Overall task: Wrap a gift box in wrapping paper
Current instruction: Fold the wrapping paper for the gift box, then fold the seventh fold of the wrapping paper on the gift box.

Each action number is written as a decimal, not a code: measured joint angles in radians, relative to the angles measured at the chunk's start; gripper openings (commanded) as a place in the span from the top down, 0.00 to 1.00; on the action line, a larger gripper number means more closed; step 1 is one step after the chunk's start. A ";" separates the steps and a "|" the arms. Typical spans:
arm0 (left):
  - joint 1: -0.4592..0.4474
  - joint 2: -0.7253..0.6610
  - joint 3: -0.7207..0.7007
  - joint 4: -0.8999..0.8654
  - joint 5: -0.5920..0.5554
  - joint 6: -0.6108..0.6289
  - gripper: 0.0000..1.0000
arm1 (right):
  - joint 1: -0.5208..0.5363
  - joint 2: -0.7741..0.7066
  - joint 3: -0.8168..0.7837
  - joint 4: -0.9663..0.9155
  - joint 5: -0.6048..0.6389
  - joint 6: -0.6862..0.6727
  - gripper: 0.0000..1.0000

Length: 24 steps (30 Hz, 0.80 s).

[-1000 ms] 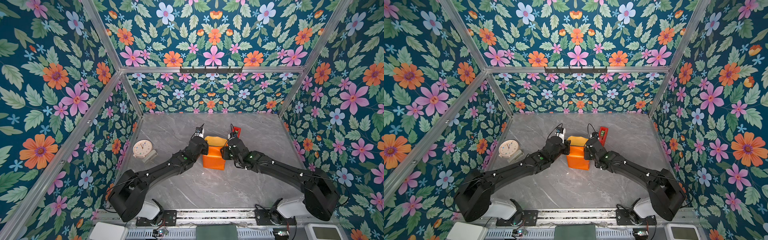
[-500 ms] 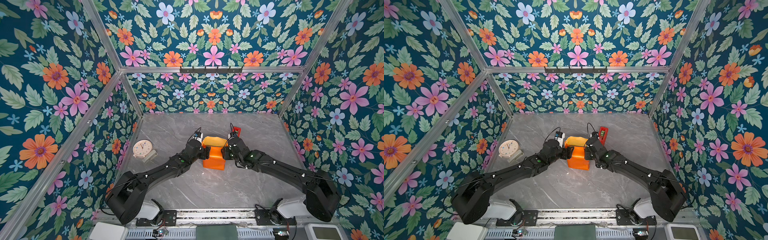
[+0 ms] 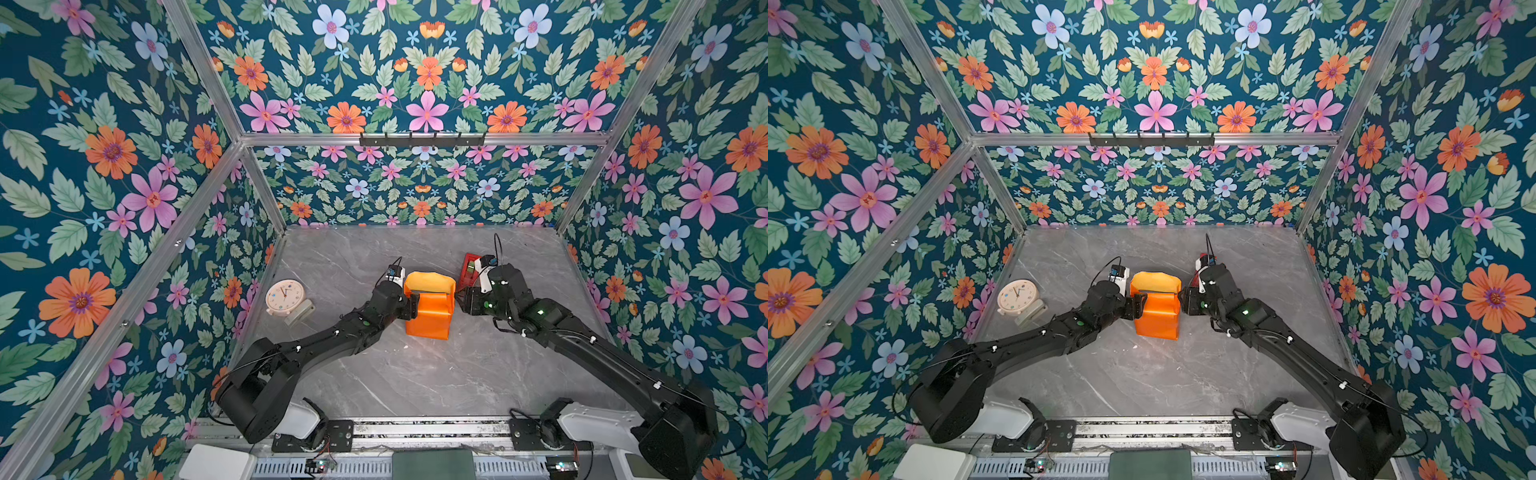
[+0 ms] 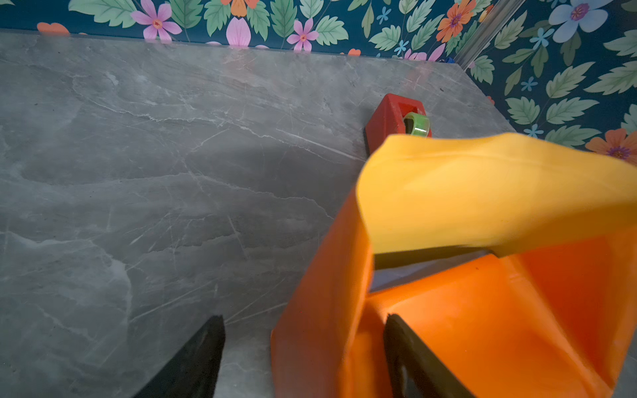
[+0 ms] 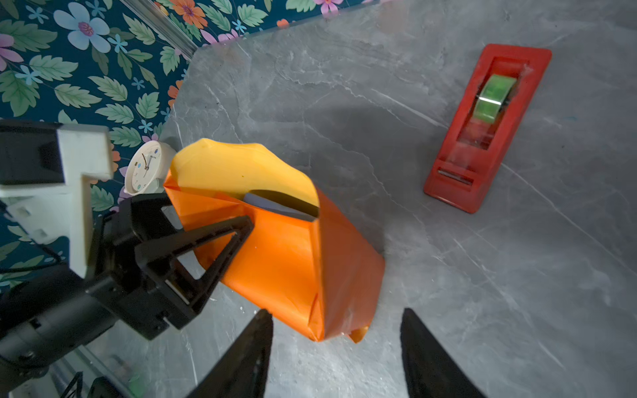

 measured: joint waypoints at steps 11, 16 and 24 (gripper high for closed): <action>0.000 -0.002 -0.005 0.008 0.000 0.000 0.26 | -0.071 0.107 0.007 0.013 -0.094 0.008 0.49; 0.000 -0.003 -0.005 0.007 0.001 0.000 0.26 | -0.071 0.161 0.030 0.051 -0.128 0.009 0.50; 0.000 -0.003 -0.001 0.003 0.004 0.002 0.26 | -0.071 0.204 0.040 0.089 -0.166 0.019 0.51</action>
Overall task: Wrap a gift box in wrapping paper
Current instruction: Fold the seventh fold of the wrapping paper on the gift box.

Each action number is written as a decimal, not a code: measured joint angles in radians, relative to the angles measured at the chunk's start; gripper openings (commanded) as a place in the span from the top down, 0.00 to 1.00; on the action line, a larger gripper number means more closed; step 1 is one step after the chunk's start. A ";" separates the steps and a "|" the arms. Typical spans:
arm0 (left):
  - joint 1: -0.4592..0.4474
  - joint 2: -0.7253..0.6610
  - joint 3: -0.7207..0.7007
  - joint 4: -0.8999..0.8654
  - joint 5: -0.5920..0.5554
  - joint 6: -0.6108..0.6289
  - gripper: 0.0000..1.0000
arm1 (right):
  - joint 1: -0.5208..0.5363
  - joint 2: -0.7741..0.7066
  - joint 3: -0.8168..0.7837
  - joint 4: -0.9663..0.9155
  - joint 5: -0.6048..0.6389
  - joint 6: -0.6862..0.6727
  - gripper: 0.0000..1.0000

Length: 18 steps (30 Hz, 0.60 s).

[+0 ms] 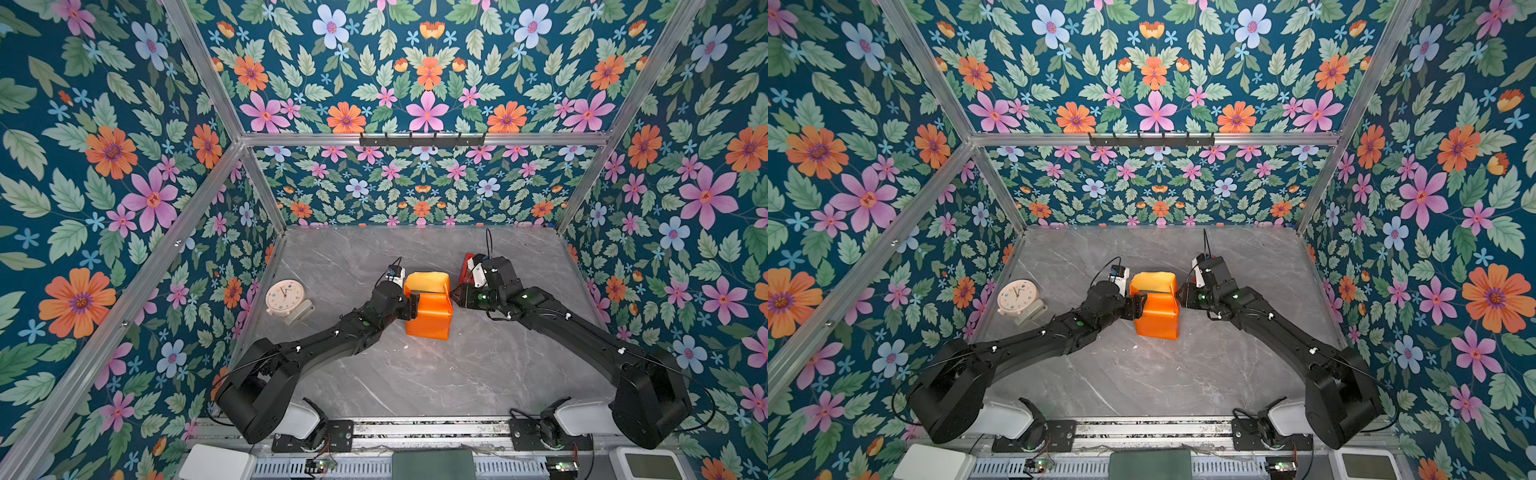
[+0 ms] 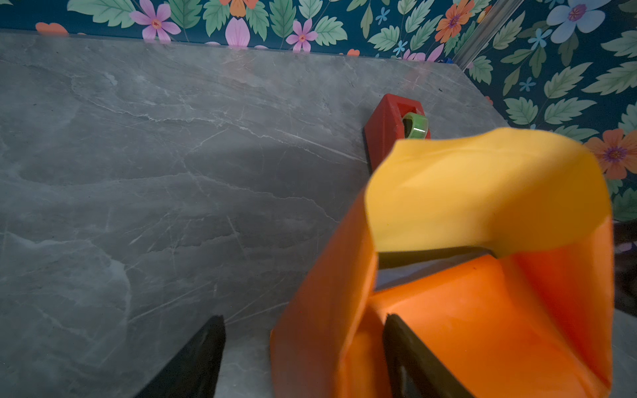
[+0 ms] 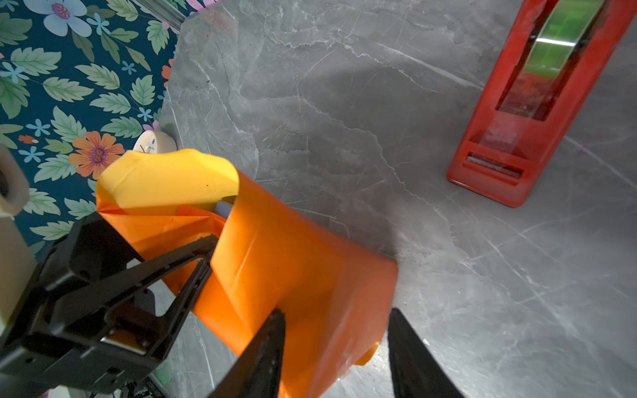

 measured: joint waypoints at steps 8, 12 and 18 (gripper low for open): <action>0.000 0.002 0.002 -0.001 0.005 0.002 0.26 | 0.000 0.046 0.013 0.027 -0.023 0.001 0.52; 0.000 0.006 0.001 0.008 0.008 0.002 0.26 | 0.000 0.073 0.025 0.035 -0.034 0.004 0.51; 0.000 0.007 -0.001 0.013 0.012 0.002 0.26 | 0.000 0.117 0.046 0.060 -0.037 0.004 0.50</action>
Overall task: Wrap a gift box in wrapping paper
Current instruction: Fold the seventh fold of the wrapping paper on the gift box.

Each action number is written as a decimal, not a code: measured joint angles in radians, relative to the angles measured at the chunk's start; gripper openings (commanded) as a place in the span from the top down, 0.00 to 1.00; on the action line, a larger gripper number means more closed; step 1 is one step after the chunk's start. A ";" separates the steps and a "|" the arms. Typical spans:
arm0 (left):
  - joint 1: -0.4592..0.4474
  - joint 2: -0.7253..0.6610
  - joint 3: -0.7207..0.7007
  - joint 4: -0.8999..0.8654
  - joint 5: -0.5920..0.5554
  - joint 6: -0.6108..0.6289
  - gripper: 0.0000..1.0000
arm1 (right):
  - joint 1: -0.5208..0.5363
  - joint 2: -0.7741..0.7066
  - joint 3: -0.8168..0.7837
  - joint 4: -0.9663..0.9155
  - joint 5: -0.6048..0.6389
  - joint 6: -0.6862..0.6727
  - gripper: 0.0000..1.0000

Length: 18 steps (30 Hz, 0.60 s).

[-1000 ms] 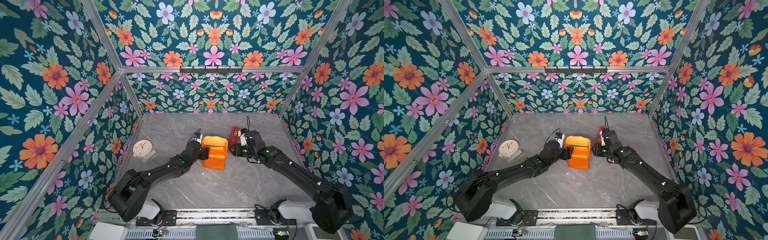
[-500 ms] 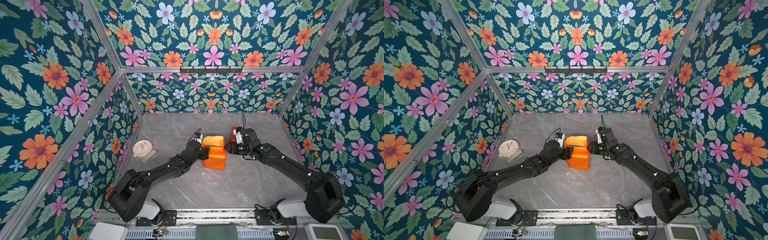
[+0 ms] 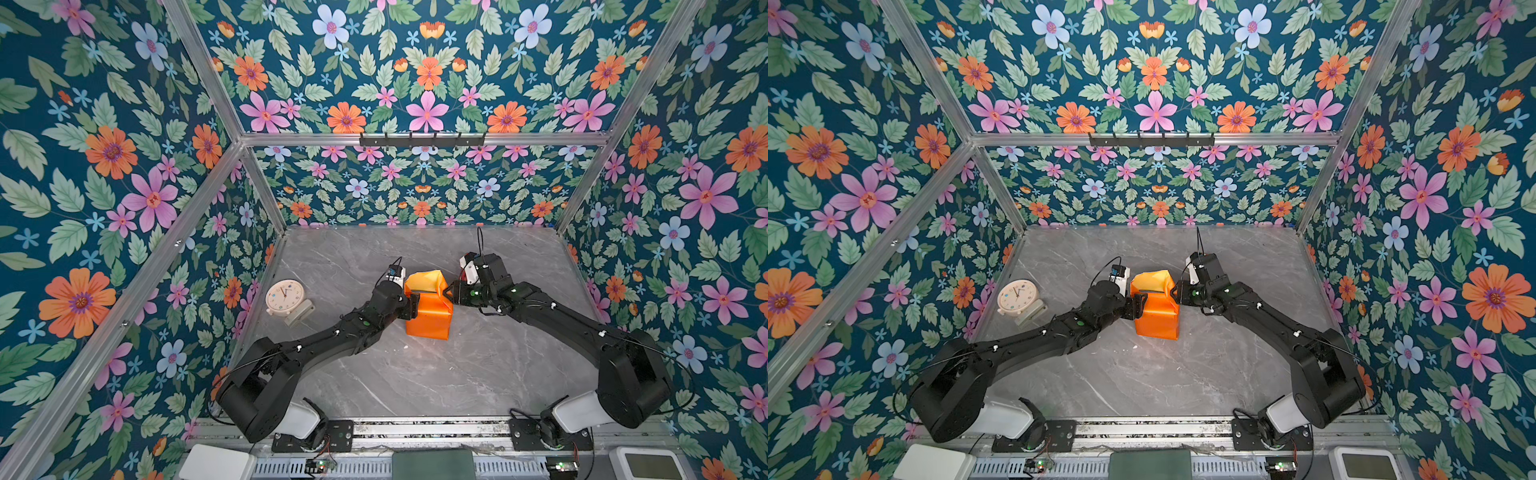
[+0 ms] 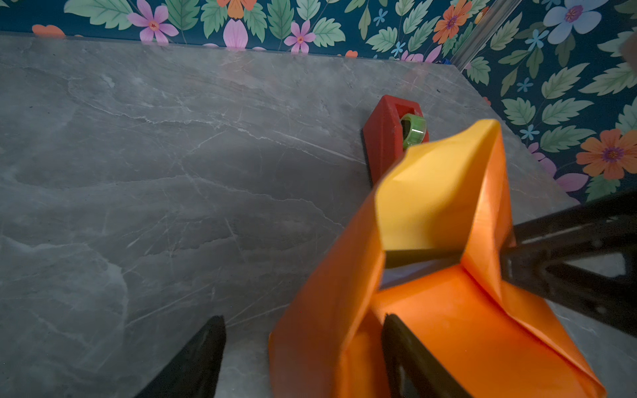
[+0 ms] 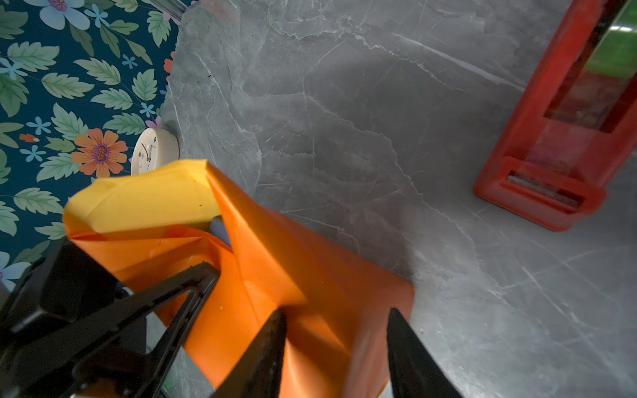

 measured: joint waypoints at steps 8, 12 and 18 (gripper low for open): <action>0.000 0.003 -0.003 0.010 0.004 -0.001 0.27 | 0.000 0.052 0.004 0.026 -0.001 0.000 0.48; 0.002 0.013 -0.003 0.027 0.008 -0.007 0.26 | 0.000 0.062 -0.015 0.073 -0.003 0.005 0.47; 0.002 0.019 -0.003 0.038 0.015 -0.017 0.26 | -0.001 0.071 -0.045 0.148 -0.013 0.026 0.46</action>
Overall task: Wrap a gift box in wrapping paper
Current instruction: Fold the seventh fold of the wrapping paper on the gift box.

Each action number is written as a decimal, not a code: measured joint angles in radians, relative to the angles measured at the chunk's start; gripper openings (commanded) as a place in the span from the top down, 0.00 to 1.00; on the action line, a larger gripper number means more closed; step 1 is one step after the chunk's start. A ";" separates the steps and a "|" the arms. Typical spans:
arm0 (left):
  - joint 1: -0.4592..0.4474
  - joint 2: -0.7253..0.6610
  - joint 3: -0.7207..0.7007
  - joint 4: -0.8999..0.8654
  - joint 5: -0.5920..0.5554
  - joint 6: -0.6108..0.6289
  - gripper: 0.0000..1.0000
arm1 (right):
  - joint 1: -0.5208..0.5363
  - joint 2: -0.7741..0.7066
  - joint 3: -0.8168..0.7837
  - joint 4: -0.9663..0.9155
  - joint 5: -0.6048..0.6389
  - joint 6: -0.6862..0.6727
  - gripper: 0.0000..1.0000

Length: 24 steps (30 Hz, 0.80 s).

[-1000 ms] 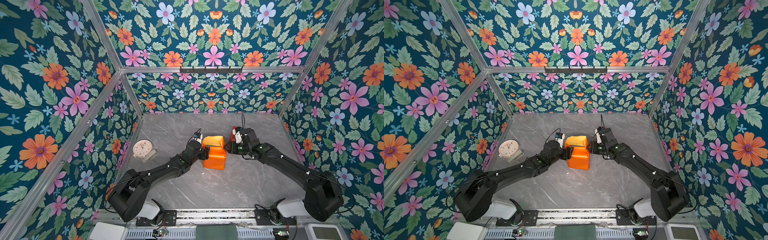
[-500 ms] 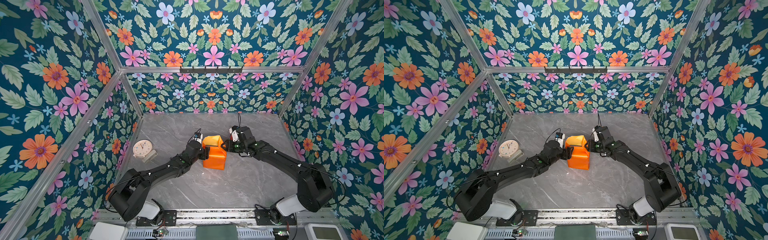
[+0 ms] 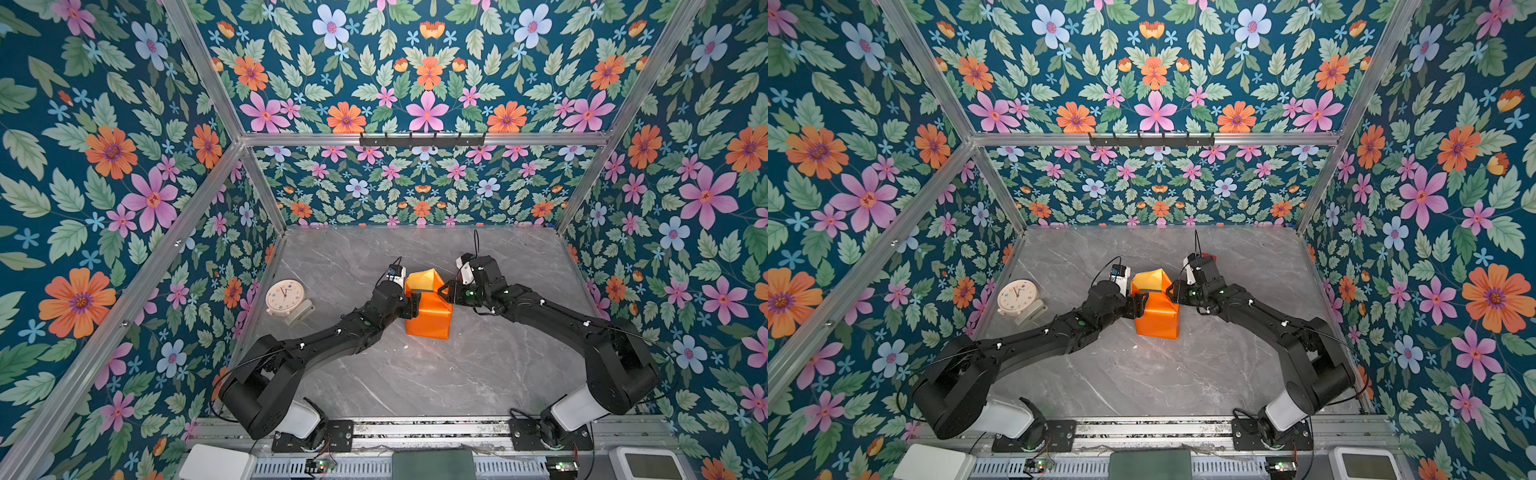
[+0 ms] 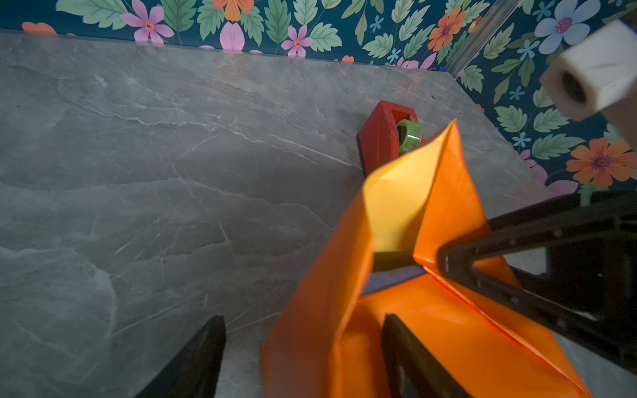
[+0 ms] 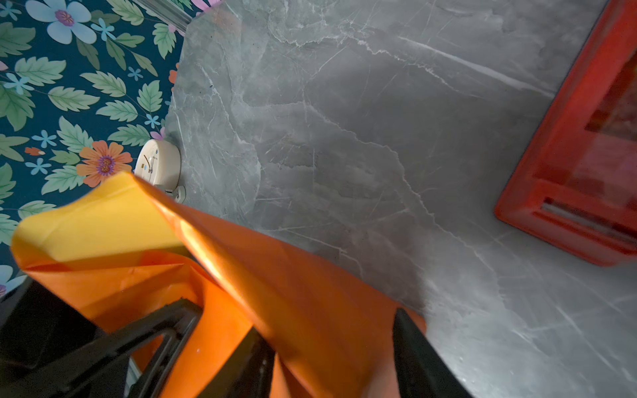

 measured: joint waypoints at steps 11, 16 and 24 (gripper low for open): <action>-0.002 -0.023 -0.006 -0.013 0.011 -0.005 0.19 | 0.000 -0.029 -0.156 0.241 0.005 0.027 0.46; -0.002 -0.059 -0.001 -0.017 0.011 -0.009 0.15 | 0.001 -0.034 -0.226 0.371 0.007 0.033 0.46; 0.008 -0.223 -0.034 -0.042 0.011 -0.005 0.17 | 0.001 -0.030 -0.255 0.442 0.010 0.040 0.46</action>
